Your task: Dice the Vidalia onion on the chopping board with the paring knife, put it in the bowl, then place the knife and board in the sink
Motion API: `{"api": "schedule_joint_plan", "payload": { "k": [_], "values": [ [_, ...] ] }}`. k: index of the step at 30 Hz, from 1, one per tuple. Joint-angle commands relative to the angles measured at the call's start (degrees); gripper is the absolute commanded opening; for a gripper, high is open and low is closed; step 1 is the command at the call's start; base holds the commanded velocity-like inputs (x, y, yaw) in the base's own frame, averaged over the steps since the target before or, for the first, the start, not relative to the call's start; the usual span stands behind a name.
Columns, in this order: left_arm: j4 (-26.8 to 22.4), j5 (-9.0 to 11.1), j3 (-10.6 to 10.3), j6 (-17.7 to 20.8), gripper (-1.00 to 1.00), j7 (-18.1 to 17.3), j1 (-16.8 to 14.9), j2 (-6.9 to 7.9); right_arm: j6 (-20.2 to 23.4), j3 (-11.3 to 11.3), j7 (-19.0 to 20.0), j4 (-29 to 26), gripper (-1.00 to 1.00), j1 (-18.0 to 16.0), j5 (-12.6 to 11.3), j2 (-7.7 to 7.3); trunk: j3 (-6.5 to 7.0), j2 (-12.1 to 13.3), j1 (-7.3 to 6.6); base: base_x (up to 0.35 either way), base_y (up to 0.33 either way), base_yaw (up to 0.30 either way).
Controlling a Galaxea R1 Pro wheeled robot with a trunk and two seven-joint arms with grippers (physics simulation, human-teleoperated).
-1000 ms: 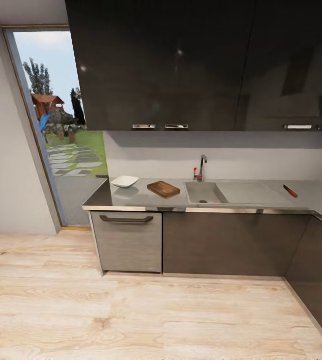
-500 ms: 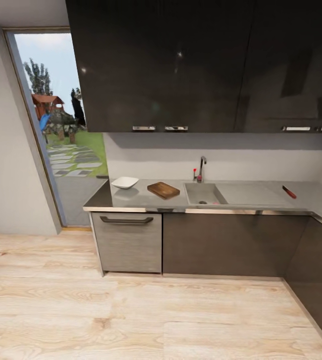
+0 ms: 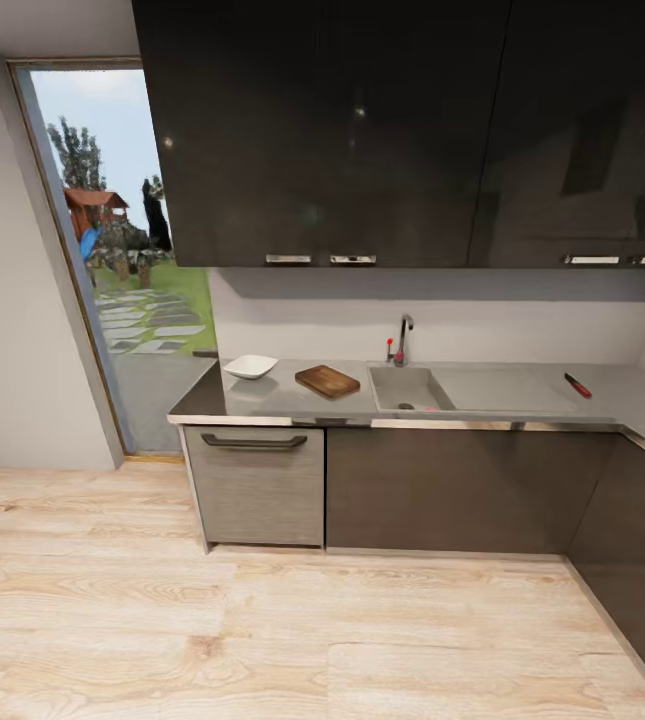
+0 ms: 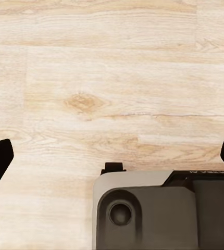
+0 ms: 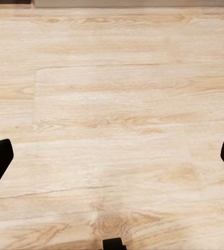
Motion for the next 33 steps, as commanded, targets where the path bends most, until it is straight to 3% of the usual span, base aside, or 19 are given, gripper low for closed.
{"api": "schedule_joint_plan", "payload": {
  "k": [1,8,33],
  "values": [
    [-0.1,0.0,0.0,-0.1,1.00,0.0,0.0,0.00,-0.1,0.0,-0.1,0.0,1.00,0.0,-0.1,0.02,0.12,0.3,-0.20,0.000,0.000,0.000],
    [-0.1,0.0,0.1,-0.1,1.00,0.0,0.0,0.00,-0.1,0.0,-0.1,0.0,1.00,0.0,-0.1,0.02,1.38,3.2,-1.74,0.000,0.000,0.000],
    [-0.1,0.0,-0.1,-0.1,1.00,-0.1,0.0,0.04,-0.3,0.2,0.0,0.0,1.00,0.0,0.0,-0.10,1.38,3.2,-1.74,0.000,0.000,0.000]
  ]
}}
